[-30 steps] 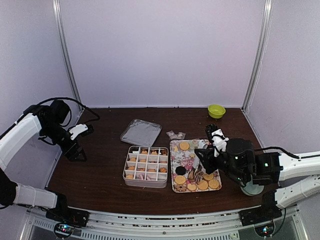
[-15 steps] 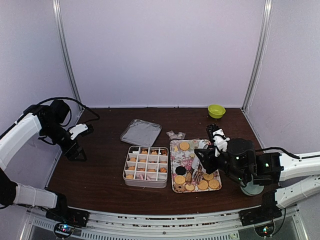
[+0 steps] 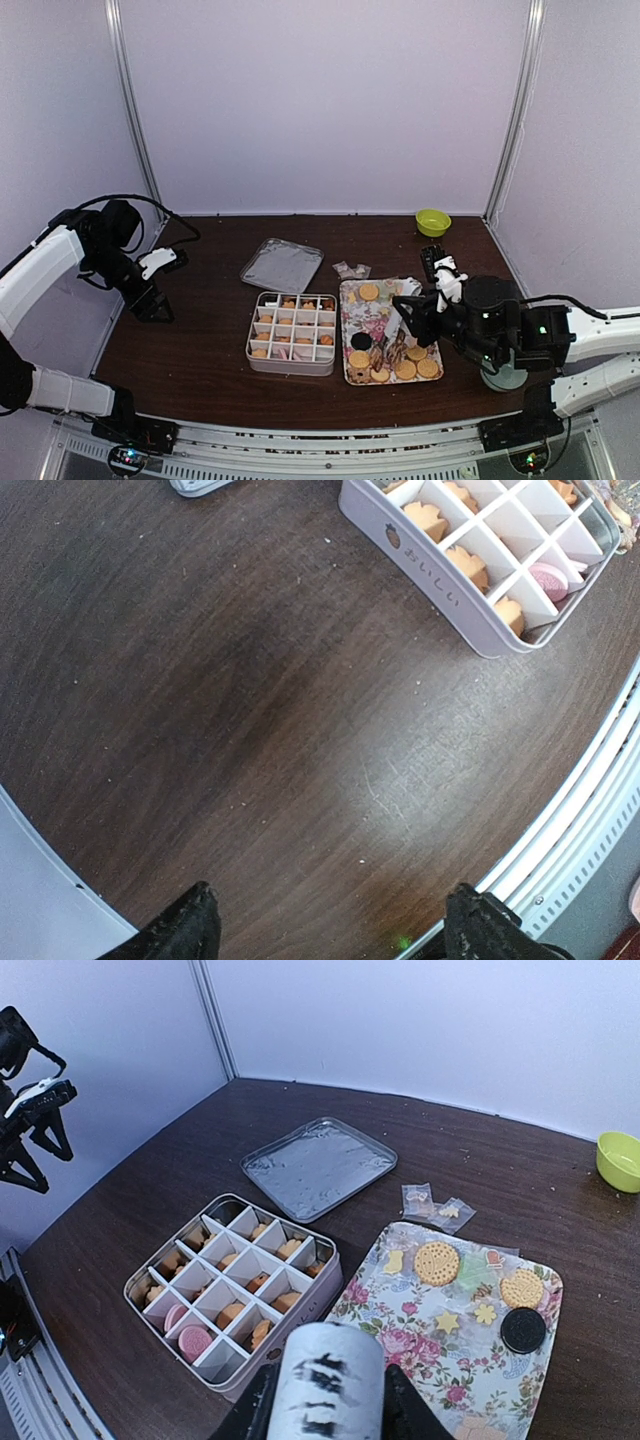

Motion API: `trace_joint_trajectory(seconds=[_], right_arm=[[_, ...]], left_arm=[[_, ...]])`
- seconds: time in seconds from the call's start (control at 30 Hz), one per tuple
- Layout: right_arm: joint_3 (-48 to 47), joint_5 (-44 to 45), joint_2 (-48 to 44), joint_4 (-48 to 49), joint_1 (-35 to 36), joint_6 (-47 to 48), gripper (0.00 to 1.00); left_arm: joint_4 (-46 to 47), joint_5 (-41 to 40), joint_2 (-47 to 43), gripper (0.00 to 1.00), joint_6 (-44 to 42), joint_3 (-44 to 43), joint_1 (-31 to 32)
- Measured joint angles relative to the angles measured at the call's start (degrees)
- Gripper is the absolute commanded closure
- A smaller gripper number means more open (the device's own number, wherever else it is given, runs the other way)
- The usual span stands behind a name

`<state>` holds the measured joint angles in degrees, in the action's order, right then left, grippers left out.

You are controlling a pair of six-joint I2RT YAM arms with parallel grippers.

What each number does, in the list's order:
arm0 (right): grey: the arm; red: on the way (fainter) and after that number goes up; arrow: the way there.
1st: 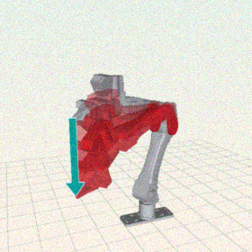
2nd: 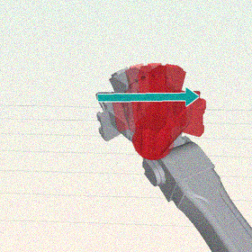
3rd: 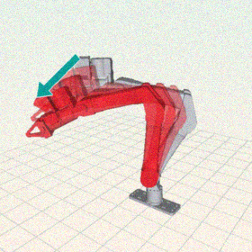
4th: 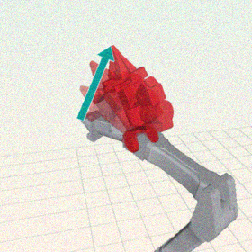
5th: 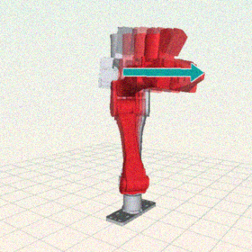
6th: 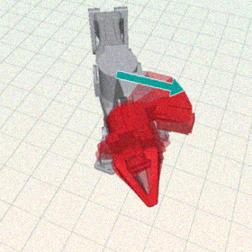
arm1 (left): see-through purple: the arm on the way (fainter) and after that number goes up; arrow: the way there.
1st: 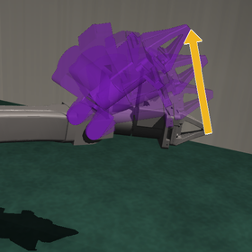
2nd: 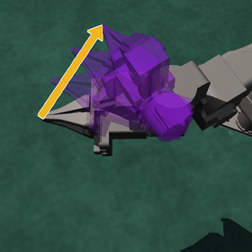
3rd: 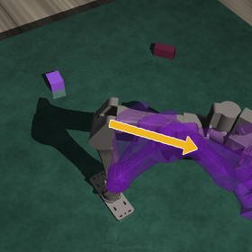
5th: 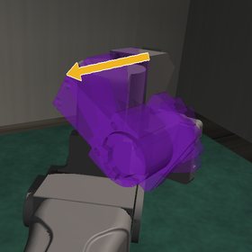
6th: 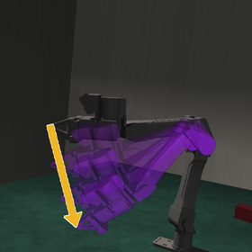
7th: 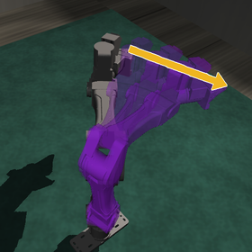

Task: Pack the cookies
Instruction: Adjust the fake cookies on the plate.

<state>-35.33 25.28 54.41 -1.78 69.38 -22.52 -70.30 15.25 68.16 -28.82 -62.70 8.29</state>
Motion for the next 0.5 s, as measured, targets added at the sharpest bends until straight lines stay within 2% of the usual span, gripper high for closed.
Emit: trace_joint_trajectory(seconds=[0.5], right_arm=[[0.2, 1.0, 3.7, 1.7, 0.9, -1.2, 0.69]], left_arm=[[0.0, 0.0, 0.0, 0.2, 0.0, 0.0, 0.0]])
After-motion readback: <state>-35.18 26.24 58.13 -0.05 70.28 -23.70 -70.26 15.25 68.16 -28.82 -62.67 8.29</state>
